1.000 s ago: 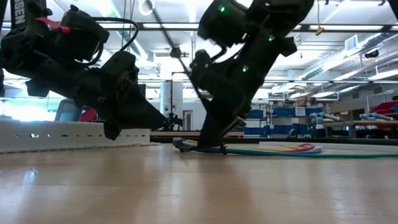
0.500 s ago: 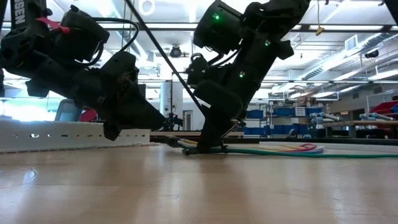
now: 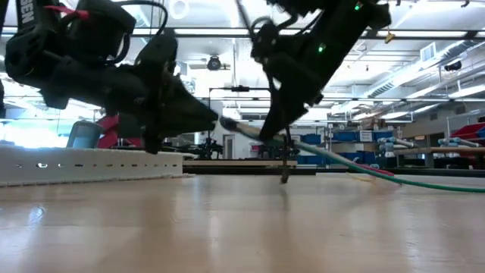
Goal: Ziptie cables
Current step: Wrap the cable wires with the black zip tie
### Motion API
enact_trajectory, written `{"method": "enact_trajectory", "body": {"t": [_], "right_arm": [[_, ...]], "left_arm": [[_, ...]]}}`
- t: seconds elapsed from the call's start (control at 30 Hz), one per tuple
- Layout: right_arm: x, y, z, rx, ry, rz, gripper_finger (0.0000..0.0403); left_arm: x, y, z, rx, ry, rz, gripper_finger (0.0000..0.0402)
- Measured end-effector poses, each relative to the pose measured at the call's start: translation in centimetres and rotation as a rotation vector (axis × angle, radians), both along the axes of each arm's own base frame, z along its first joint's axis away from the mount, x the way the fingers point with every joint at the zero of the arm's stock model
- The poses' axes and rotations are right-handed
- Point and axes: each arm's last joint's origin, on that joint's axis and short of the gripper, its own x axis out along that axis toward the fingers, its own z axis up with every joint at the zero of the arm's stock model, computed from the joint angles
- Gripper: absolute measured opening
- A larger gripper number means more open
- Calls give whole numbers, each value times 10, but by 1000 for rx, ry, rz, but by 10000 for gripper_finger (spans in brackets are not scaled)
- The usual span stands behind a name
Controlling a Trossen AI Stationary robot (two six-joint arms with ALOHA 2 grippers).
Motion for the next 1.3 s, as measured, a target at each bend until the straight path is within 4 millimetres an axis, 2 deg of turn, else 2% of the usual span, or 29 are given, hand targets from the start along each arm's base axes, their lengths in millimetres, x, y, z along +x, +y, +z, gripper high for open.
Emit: {"method": "enact_trajectory", "body": {"t": [0.2, 0.33, 0.43, 0.67, 1.3], "right_arm": [[-6, 2, 1, 41, -124, 21, 0], [-8, 2, -4, 43, -120, 22, 0], [-8, 5, -4, 45, -125, 32, 0], [-8, 5, -2, 48, -139, 41, 0], [-7, -5, -3, 141, -108, 85, 0]], "left_arm": [[23, -2, -10, -1, -99, 18, 104], [33, -2, -19, -35, -236, 6, 104], [38, 1, -23, -72, -254, 22, 104], [39, 8, -24, -134, -277, 37, 104], [41, 17, -24, -102, -262, -18, 87]]}}
